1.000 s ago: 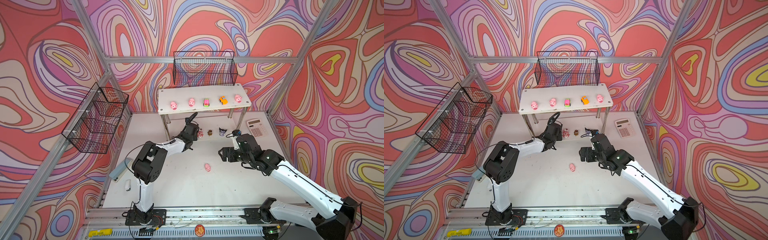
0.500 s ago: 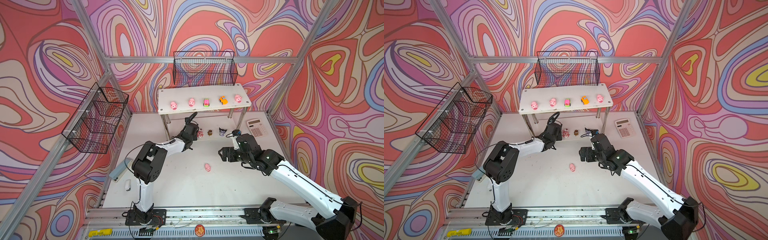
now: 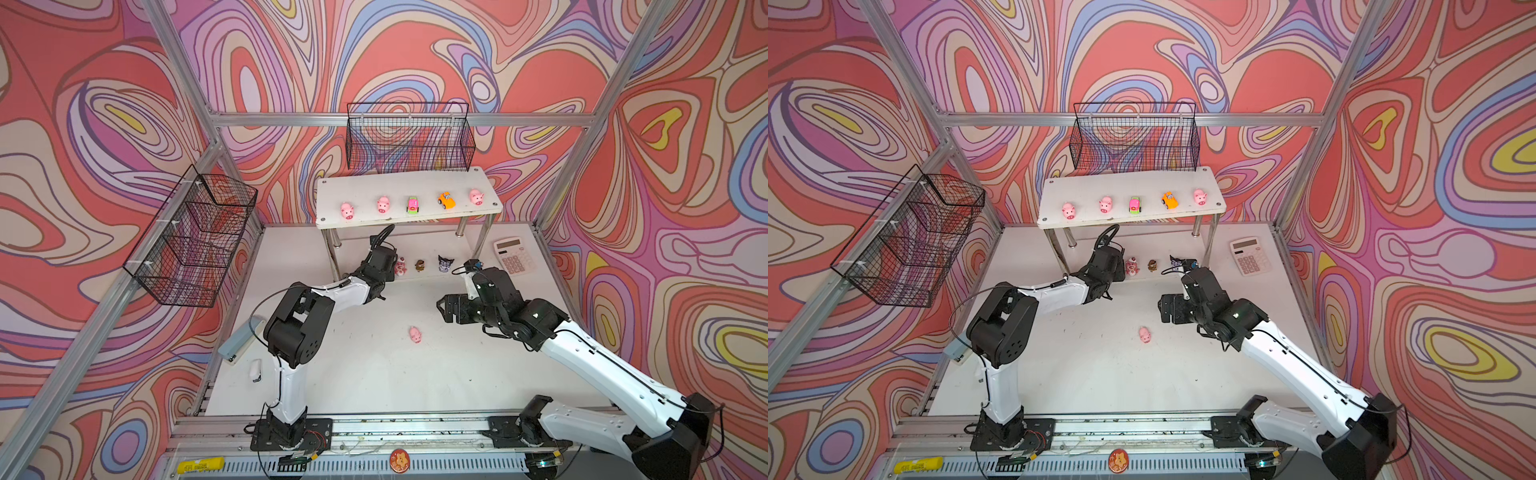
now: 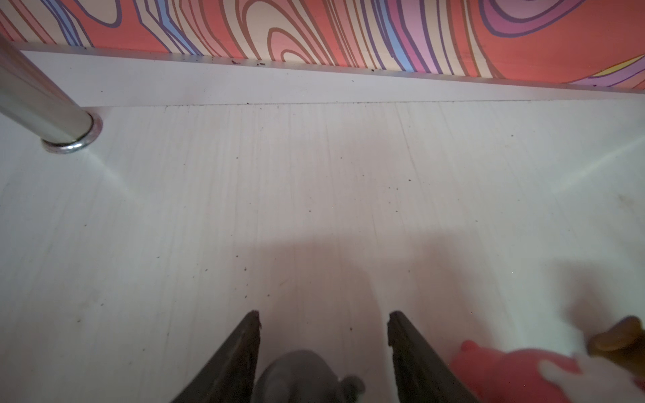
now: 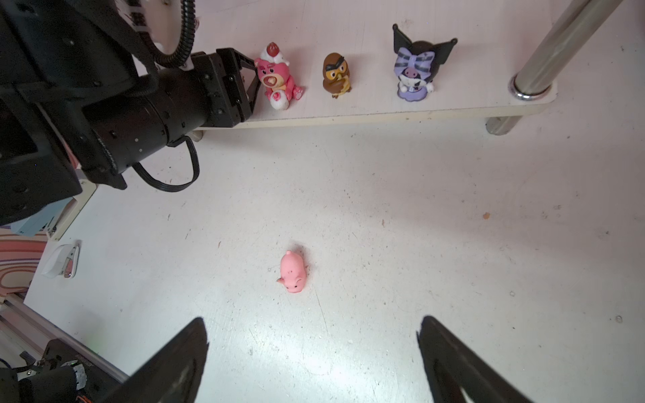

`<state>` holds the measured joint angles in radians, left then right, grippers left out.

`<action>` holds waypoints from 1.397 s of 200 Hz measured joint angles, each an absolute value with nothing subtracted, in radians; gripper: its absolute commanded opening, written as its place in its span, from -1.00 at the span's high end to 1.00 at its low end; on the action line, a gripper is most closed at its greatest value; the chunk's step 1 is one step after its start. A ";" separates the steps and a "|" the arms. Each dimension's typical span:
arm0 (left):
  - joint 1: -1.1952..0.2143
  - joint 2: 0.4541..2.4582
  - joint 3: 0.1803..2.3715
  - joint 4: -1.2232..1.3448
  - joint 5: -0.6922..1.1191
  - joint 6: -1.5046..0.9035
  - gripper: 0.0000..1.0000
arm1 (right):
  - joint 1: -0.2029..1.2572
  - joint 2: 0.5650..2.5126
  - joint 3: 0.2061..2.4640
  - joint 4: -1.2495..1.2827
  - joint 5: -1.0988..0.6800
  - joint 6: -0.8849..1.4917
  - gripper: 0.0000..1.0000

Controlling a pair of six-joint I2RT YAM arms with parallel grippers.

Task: Organize plastic toys on shelves
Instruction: Place the plastic toy on the shelf.

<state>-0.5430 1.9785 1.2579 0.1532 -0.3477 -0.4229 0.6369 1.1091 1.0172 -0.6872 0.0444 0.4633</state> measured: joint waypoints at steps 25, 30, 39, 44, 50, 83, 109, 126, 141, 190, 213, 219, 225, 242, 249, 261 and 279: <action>-0.543 1.979 1.249 0.158 -0.348 -0.423 -0.38 | 0.637 1.109 1.017 -0.687 0.044 0.463 -0.97; -0.543 1.979 1.249 0.160 -0.348 -0.423 -0.38 | 0.637 1.109 1.017 -0.687 0.044 0.463 -0.97; -0.543 1.979 1.248 0.163 -0.348 -0.423 -0.38 | 0.637 1.109 1.017 -0.687 0.044 0.463 -0.97; -0.543 1.979 1.247 0.164 -0.348 -0.423 -0.39 | 0.637 1.109 1.017 -0.687 0.044 0.463 -0.97; -0.543 1.979 1.246 0.166 -0.348 -0.423 -0.39 | 0.637 1.109 1.017 -0.687 0.044 0.463 -0.97; -0.543 1.978 1.241 0.176 -0.348 -0.422 -0.39 | 0.637 1.113 1.021 -0.688 0.044 0.464 -0.97; -0.543 1.977 1.240 0.177 -0.349 -0.422 -0.40 | 0.637 1.117 1.029 -0.687 0.044 0.463 -0.97; -0.543 1.969 1.230 0.176 -0.353 -0.423 -0.40 | 0.637 1.117 1.030 -0.687 0.044 0.464 -0.97; -0.543 1.965 1.223 0.176 -0.360 -0.423 -0.40 | 0.637 1.117 1.030 -0.687 0.043 0.464 -0.97; -0.543 1.944 1.211 0.171 -0.367 -0.431 -0.39 | 0.637 1.116 1.030 -0.688 0.043 0.464 -0.97; -0.543 1.931 1.206 0.169 -0.367 -0.438 -0.39 | 0.637 1.114 1.030 -0.688 0.043 0.464 -0.97; -0.543 1.929 1.206 0.169 -0.367 -0.439 -0.39 | 0.637 1.114 1.030 -0.688 0.043 0.464 -0.97; -0.543 1.927 1.206 0.168 -0.367 -0.441 -0.39 | 0.637 1.113 1.030 -0.688 0.043 0.464 -0.97; -0.543 1.923 1.204 0.168 -0.367 -0.446 -0.39 | 0.637 1.113 1.030 -0.688 0.043 0.464 -0.97; -0.543 1.922 1.202 0.168 -0.367 -0.448 -0.39 | 0.637 1.113 1.030 -0.688 0.043 0.464 -0.97; -0.543 1.919 1.200 0.163 -0.367 -0.450 -0.39 | 0.637 1.111 1.030 -0.688 0.043 0.464 -0.97; -0.543 1.912 1.192 0.160 -0.367 -0.452 -0.39 | 0.637 1.105 1.030 -0.689 0.043 0.464 -0.97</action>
<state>-0.5430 1.9118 1.1915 0.1596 -0.3668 -0.4522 0.6369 1.1049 1.0302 -0.6888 0.0425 0.4641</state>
